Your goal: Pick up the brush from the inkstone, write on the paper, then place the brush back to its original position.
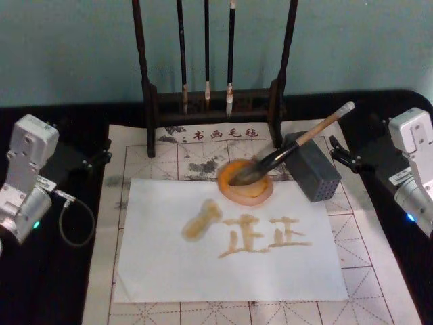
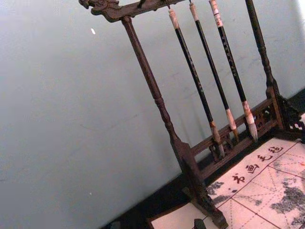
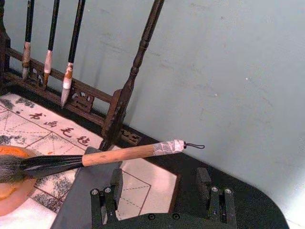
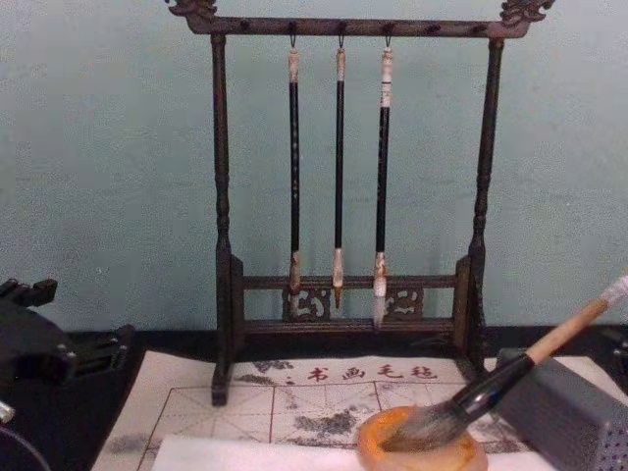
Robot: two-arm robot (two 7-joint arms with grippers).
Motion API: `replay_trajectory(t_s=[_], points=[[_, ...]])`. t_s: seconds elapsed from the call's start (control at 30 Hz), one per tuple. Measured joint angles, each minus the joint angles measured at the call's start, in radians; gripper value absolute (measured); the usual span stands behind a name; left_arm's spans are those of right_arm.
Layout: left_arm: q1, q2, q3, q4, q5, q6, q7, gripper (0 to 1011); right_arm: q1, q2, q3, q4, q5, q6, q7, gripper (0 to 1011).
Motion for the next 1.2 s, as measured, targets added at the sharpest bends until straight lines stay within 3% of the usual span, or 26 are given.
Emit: replay_trajectory(t_s=[0.13,0.37,0.5,0.6,0.73,0.97,1.2], points=[[0.0,0.0,0.0,0.0,0.0,0.0,0.0,1001,-0.008,-0.007,0.02,-0.002,0.025,0.002,0.025,1000],[0.0,0.0,0.0,0.0,0.0,0.0,0.0,1001,-0.029,-0.027,0.069,-0.025,0.118,0.049,0.082,1000],[0.0,0.0,0.0,0.0,0.0,0.0,0.0,1001,-0.04,-0.042,0.102,-0.039,0.188,0.094,0.117,1000],[0.0,0.0,0.0,0.0,0.0,0.0,0.0,1001,-0.049,-0.066,0.139,-0.051,0.275,0.159,0.152,1000],[0.0,0.0,0.0,0.0,0.0,0.0,0.0,1001,-0.055,-0.091,0.173,-0.058,0.349,0.217,0.18,1000],[0.0,0.0,0.0,0.0,0.0,0.0,0.0,1001,-0.065,-0.149,0.237,-0.066,0.474,0.316,0.197,1000],[0.0,0.0,0.0,0.0,0.0,0.0,0.0,1001,-0.065,-0.202,0.28,-0.065,0.569,0.359,0.184,1000]])
